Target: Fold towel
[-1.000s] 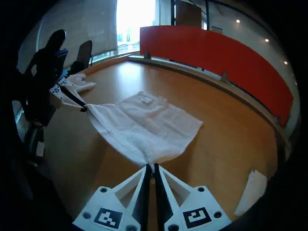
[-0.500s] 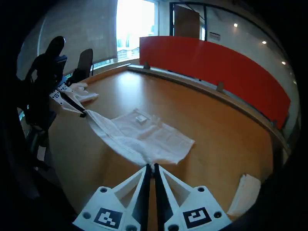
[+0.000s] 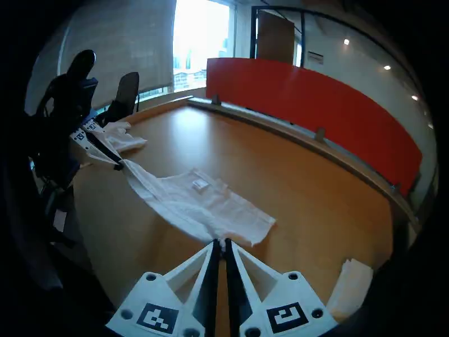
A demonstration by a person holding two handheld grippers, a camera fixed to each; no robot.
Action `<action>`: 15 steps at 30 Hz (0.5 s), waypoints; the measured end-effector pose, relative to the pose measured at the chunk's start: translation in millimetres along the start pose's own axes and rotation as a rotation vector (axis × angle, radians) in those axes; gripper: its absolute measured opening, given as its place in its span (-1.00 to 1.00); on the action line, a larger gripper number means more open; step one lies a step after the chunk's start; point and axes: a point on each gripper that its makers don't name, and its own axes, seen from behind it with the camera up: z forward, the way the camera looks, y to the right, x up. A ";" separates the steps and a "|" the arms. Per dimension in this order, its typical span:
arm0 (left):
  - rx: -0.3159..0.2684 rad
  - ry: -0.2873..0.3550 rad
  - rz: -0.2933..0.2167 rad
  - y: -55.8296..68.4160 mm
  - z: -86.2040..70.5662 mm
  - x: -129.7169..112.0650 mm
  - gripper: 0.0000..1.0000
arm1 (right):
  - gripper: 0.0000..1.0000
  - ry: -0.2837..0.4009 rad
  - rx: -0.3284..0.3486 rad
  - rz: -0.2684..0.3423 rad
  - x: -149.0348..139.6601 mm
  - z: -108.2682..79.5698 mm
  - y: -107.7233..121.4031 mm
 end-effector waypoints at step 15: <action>-0.001 -0.004 -0.009 5.8 -8.7 0.5 -0.78 | -0.85 -0.003 0.012 -0.002 1.9 -8.5 -4.7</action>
